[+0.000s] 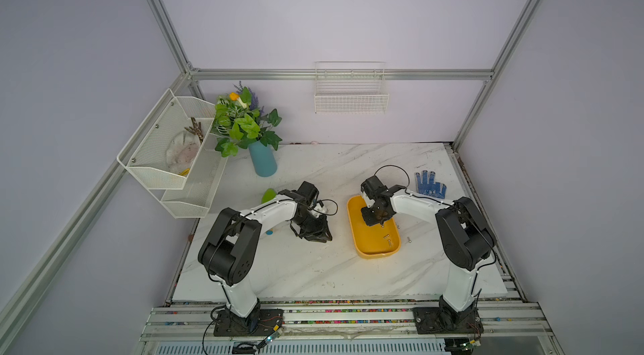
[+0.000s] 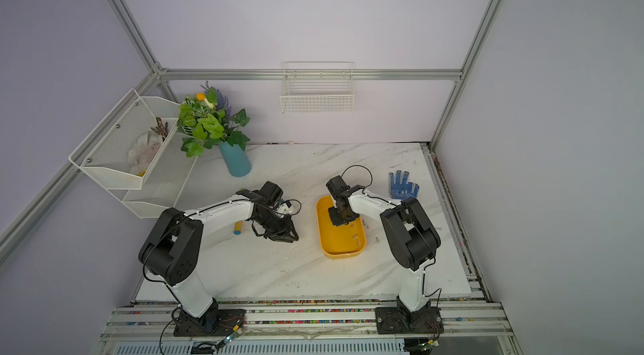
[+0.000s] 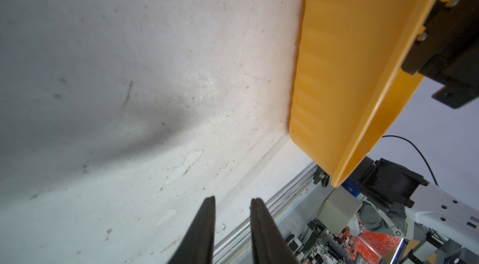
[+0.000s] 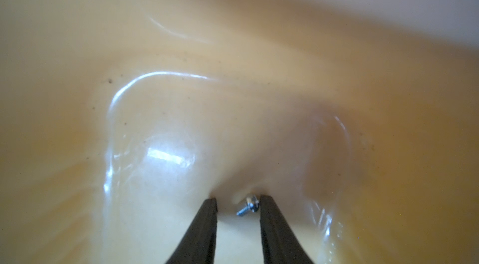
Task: Take out the screws from the storage box
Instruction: Pick up the screw from the storage box.
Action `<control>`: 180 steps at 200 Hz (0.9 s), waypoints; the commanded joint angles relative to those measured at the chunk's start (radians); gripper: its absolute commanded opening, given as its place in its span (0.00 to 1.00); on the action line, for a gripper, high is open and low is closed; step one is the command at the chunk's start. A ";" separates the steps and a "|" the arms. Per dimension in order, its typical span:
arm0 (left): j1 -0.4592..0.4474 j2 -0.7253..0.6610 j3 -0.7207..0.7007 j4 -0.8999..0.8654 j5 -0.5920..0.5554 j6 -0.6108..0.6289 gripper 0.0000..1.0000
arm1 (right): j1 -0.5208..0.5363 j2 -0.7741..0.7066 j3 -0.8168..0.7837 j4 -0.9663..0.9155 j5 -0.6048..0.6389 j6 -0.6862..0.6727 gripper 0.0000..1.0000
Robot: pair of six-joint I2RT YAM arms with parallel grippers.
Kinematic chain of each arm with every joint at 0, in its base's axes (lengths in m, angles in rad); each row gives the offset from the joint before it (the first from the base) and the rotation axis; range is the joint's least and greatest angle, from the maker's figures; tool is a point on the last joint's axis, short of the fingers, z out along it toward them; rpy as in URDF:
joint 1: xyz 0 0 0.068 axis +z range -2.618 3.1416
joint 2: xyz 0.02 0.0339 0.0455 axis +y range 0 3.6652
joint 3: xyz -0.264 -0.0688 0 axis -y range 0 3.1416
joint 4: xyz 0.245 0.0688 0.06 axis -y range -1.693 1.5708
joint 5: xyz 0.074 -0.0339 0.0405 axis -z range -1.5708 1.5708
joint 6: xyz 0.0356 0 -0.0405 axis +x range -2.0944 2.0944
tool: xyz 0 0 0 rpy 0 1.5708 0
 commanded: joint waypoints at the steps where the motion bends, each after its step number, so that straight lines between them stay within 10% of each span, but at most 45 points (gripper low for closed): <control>1: 0.005 -0.018 0.028 -0.026 -0.008 0.017 0.29 | 0.007 0.046 -0.017 0.011 0.000 -0.001 0.29; 180: 0.005 -0.022 0.040 -0.042 -0.010 0.025 0.28 | 0.008 0.062 -0.053 0.033 -0.009 -0.042 0.02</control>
